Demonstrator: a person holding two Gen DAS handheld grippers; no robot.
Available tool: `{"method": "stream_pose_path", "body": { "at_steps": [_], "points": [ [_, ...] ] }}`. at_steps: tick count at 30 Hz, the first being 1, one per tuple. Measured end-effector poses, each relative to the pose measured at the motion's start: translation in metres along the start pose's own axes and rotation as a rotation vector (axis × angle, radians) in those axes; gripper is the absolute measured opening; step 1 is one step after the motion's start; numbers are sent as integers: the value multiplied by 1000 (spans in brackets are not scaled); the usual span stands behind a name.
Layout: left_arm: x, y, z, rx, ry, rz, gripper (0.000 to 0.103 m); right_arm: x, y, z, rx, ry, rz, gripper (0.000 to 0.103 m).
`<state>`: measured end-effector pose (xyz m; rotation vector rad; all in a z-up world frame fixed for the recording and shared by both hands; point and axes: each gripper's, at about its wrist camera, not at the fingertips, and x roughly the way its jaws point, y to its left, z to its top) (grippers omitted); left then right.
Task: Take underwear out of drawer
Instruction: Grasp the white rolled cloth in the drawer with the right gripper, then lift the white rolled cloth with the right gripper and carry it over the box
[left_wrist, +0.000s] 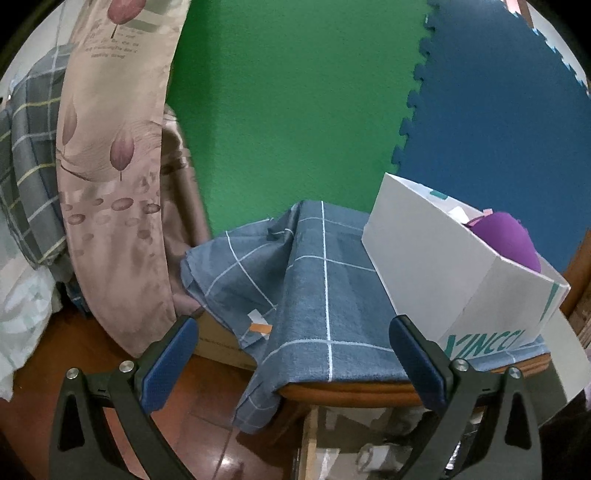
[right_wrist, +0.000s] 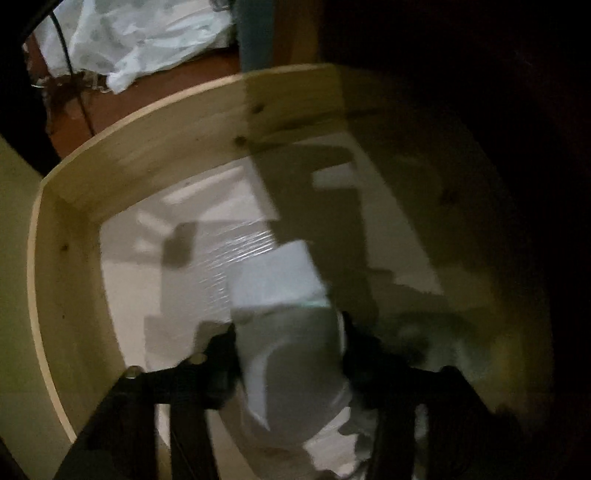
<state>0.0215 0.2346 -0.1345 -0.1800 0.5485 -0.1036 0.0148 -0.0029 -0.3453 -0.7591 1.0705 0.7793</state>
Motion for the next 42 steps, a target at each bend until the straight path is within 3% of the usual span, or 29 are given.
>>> {"method": "stream_pose_path", "body": {
  "at_steps": [2, 7, 10, 13, 18, 21, 25, 30, 35, 42],
  "points": [
    [1, -2, -1, 11, -3, 11, 102, -19, -1, -1, 26, -31, 5, 43],
    [5, -7, -5, 41, 9, 37, 102, -83, -3, -14, 90, -106, -79, 43],
    [2, -12, -7, 66, -5, 44, 102, -124, -2, -33, 202, -152, -132, 43],
    [0, -17, -9, 88, -16, 60, 102, -170, -10, -66, 394, -218, -159, 43],
    [5, -24, -12, 119, -8, 83, 102, -221, -23, -119, 702, -313, -134, 43],
    [8, -29, -15, 146, 4, 85, 102, -237, -25, -133, 750, -324, -166, 43],
    [5, -32, -19, 175, 6, 82, 102, -280, -39, -138, 822, -354, -300, 43],
    [2, -34, -23, 198, 16, 59, 102, -316, -51, -122, 864, -350, -495, 43],
    [-1, -33, -23, 187, 16, 39, 102, -341, -63, -115, 928, -362, -568, 43],
    [-4, -28, -21, 165, 16, 28, 102, -351, -72, -106, 975, -374, -579, 43]
  ]
}}
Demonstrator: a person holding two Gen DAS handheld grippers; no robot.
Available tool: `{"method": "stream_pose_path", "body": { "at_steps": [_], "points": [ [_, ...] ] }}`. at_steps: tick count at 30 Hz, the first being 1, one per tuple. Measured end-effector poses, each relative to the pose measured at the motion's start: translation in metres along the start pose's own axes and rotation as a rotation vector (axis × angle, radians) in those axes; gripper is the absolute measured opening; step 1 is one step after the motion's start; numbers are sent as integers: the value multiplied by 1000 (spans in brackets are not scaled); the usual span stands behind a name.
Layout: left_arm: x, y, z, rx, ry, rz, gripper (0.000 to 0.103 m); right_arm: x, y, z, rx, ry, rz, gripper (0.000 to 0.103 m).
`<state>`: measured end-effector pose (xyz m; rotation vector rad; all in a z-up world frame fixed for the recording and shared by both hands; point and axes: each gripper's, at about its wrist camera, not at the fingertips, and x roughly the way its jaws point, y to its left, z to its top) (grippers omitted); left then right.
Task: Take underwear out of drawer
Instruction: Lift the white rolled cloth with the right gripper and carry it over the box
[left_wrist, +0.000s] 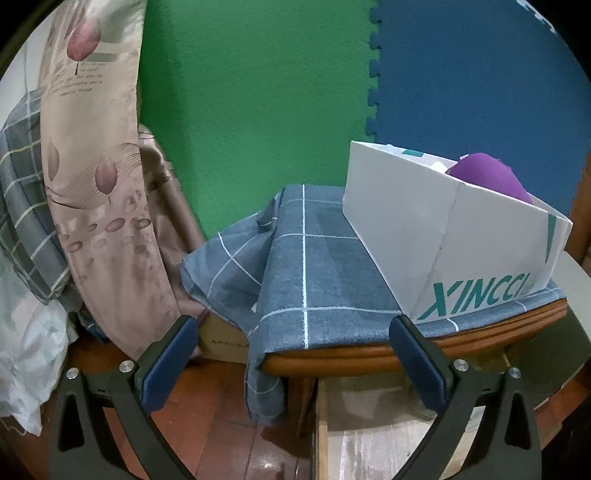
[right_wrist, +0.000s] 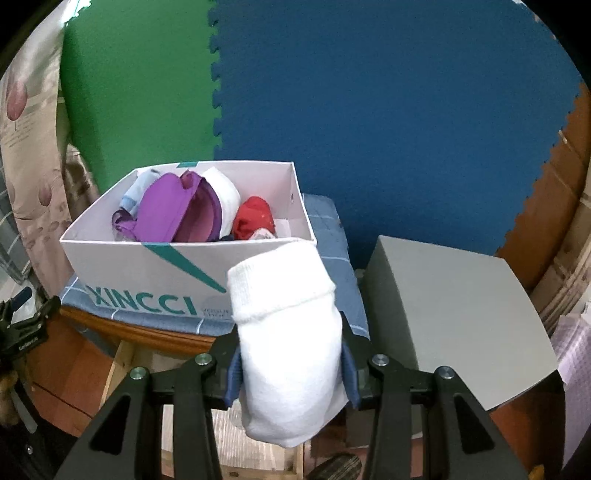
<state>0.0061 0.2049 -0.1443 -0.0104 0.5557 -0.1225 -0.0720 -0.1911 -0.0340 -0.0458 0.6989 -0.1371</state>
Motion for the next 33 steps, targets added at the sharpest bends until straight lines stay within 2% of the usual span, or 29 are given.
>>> {"method": "stream_pose_path", "body": {
  "at_steps": [23, 33],
  "points": [
    [2, 2, -2, -9, 29, -1, 102, -29, 21, 16, -34, -40, -12, 43],
    [4, -1, -5, 11, 43, 0, 102, -22, 28, 39, -43, -70, -14, 43]
  ]
}}
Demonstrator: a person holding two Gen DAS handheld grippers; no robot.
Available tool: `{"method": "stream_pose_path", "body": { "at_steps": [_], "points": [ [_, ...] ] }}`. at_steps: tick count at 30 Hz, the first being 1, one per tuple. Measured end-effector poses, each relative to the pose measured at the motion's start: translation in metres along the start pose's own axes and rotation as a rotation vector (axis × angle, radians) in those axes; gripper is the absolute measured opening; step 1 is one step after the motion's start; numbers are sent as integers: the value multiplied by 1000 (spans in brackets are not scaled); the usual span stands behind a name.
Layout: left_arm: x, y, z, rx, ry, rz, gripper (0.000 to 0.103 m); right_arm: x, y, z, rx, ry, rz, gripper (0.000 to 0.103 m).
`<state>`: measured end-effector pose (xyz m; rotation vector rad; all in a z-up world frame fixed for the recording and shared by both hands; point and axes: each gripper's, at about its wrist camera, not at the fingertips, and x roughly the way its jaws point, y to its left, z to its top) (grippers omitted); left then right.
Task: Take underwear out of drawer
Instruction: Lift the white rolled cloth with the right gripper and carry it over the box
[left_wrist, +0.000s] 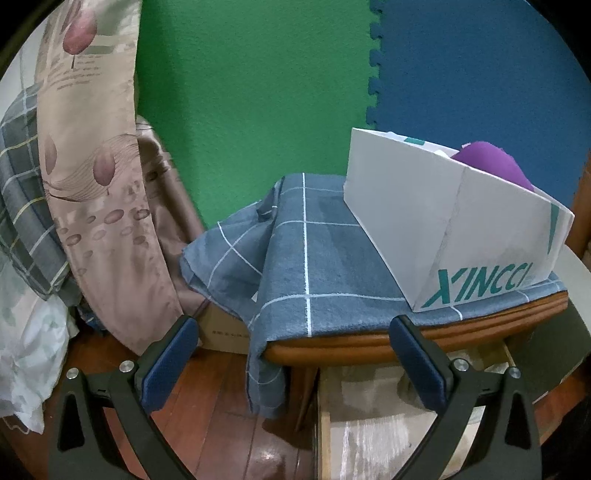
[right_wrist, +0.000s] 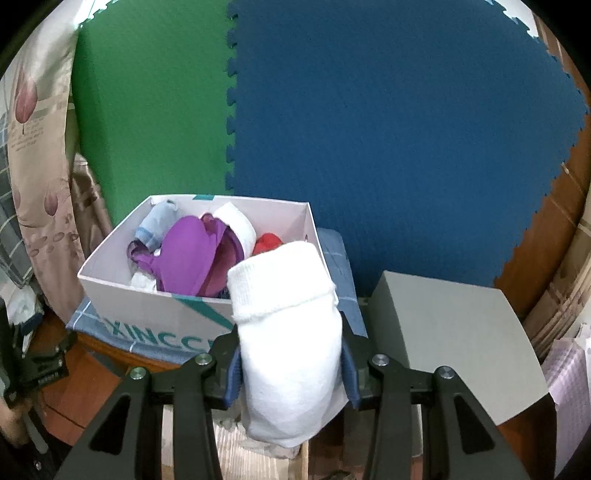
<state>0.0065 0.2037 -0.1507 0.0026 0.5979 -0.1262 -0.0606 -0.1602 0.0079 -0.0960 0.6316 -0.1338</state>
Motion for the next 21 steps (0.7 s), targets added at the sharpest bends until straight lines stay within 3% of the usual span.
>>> {"method": "stream_pose_path", "body": {
  "at_steps": [21],
  "points": [
    [9, -12, -6, 56, 40, 2, 102, 64, -5, 72, 38, 11, 12, 43]
  ]
}}
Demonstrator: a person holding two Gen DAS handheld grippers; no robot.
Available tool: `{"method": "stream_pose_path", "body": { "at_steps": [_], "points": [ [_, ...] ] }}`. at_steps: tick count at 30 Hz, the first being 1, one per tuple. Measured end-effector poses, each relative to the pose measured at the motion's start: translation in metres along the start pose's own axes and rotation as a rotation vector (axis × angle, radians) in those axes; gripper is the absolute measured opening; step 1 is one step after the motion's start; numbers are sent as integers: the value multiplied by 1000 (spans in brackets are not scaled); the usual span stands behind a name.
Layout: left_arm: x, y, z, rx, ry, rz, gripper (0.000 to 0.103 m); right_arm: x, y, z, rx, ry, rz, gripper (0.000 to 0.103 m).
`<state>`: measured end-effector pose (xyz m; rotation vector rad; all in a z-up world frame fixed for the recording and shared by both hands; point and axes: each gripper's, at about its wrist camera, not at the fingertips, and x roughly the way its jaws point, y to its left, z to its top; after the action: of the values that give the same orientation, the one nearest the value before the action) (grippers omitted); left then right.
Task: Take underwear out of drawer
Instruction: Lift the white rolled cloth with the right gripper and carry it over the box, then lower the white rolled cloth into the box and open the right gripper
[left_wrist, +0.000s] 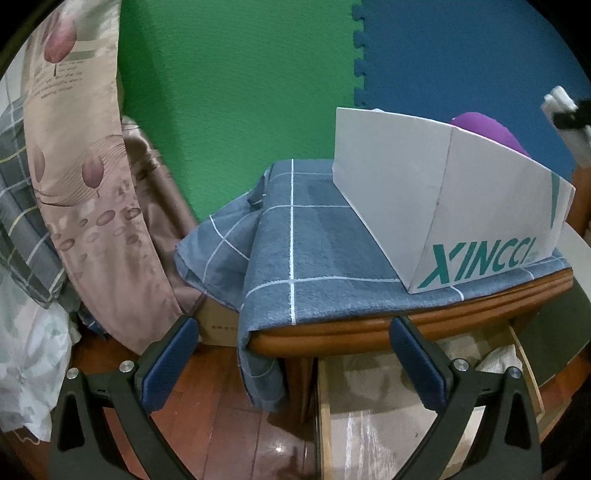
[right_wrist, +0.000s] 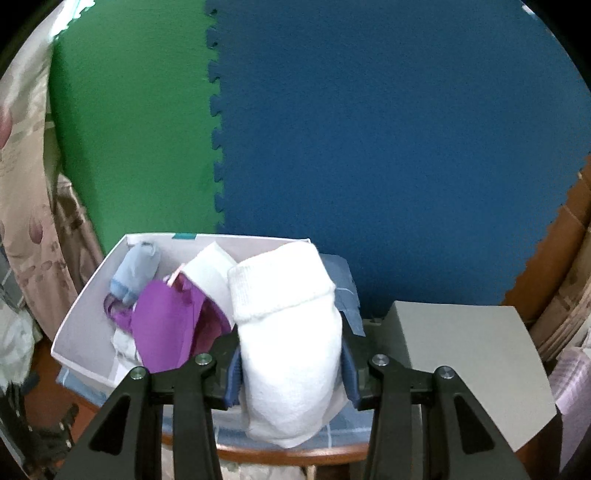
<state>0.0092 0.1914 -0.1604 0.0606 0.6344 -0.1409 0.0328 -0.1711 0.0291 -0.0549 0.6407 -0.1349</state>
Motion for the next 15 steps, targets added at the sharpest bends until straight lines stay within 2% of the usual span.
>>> {"method": "stream_pose_path", "body": {
  "at_steps": [8, 15],
  "points": [
    [6, -2, -1, 13, 19, -9, 102, 40, 7, 30, 11, 46, -23, 43],
    [7, -1, -1, 1, 26, -17, 102, 47, 1, 50, 48, 51, -32, 43]
  ]
}}
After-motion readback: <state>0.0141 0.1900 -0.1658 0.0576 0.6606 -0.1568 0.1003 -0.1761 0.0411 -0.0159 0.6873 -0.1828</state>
